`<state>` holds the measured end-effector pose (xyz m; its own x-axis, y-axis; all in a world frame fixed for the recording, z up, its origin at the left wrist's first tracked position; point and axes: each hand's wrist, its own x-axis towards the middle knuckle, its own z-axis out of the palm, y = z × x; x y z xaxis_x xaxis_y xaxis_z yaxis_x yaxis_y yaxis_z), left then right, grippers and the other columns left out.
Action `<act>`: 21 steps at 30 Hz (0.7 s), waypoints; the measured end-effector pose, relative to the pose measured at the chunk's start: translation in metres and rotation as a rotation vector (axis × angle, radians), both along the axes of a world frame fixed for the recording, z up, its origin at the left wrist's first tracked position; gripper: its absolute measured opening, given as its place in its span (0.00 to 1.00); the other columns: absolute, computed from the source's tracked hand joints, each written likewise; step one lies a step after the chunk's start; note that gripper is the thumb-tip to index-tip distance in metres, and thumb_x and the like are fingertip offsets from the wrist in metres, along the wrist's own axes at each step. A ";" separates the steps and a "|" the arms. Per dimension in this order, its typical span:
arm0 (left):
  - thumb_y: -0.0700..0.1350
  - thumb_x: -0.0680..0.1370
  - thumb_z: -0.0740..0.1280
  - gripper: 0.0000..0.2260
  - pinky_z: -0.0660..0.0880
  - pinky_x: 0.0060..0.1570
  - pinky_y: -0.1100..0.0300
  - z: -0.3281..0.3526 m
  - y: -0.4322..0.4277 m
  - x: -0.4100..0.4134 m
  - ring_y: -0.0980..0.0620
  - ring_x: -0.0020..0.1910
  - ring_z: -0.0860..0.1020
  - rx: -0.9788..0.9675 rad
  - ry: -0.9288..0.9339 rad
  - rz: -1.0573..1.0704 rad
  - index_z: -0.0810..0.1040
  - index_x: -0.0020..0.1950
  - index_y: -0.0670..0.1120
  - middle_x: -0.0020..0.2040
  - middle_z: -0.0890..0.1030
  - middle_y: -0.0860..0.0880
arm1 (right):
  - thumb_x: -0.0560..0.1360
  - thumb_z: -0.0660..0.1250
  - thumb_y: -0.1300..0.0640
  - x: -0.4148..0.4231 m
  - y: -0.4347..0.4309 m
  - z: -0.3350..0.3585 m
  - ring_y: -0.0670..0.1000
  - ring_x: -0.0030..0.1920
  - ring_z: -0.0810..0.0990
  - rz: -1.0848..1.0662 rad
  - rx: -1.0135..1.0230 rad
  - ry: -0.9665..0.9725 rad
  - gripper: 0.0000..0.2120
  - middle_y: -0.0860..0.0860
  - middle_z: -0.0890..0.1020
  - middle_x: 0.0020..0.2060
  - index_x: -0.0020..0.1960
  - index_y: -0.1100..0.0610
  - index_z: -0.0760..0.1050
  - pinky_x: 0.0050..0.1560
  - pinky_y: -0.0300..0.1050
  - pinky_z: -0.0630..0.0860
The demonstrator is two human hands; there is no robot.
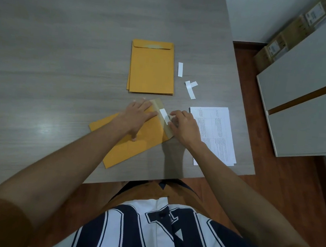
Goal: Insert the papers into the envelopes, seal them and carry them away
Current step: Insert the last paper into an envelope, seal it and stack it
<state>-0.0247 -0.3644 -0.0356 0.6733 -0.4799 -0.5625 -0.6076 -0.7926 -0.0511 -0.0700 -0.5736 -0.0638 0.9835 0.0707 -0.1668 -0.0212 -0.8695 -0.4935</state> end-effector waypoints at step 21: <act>0.49 0.65 0.80 0.39 0.61 0.71 0.50 0.013 -0.019 0.009 0.44 0.71 0.64 -0.229 -0.022 0.145 0.65 0.71 0.47 0.70 0.67 0.45 | 0.80 0.60 0.52 0.026 -0.015 0.009 0.58 0.59 0.73 -0.063 -0.212 0.012 0.16 0.56 0.77 0.56 0.67 0.51 0.74 0.57 0.51 0.72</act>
<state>-0.0156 -0.3836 -0.0228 0.7548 -0.4907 -0.4353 -0.4878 -0.8636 0.1276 -0.0444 -0.5890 -0.0549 0.9827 -0.0282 -0.1833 -0.0832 -0.9504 -0.2996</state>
